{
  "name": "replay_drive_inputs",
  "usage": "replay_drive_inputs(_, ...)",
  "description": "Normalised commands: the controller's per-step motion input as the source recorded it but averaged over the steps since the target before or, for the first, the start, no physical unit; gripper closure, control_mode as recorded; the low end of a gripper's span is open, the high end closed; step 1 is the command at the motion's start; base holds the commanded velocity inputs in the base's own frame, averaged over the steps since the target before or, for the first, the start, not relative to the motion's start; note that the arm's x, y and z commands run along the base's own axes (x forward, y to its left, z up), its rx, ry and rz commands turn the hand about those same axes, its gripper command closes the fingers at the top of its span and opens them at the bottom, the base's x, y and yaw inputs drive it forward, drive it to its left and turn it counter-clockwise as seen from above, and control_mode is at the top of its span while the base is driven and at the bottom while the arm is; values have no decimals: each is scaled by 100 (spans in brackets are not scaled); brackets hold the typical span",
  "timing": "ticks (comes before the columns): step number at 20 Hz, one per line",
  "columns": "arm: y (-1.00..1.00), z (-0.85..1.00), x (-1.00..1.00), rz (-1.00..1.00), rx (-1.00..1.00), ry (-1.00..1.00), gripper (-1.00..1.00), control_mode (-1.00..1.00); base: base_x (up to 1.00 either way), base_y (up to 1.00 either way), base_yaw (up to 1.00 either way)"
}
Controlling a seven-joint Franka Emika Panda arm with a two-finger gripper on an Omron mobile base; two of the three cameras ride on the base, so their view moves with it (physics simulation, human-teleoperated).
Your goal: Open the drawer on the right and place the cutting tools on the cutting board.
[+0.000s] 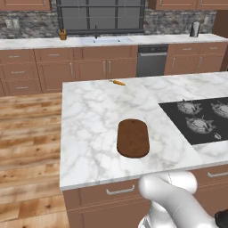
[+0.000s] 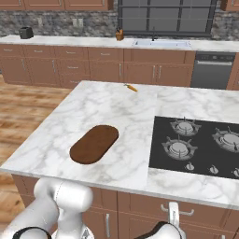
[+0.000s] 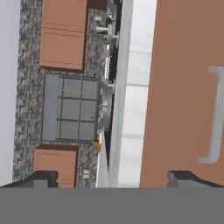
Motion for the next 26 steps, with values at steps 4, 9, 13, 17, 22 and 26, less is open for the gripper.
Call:
replay_drive_inputs(4,-4,-51,0,0,0,0,-100,-100,0,0,0)
replay_drive_inputs(9,0,-46,14,0,1,0,-100,-100,0,0,0)
replay_drive_inputs(13,0,-46,32,0,1,0,-100,-100,0,0,0)
replay_drive_inputs(17,-1,-40,36,0,1,0,-100,-100,0,0,0)
replay_drive_inputs(22,-9,-41,32,-1,1,0,-100,-100,0,0,0)
replay_drive_inputs(26,-24,-35,31,-2,1,0,-100,-100,0,0,0)
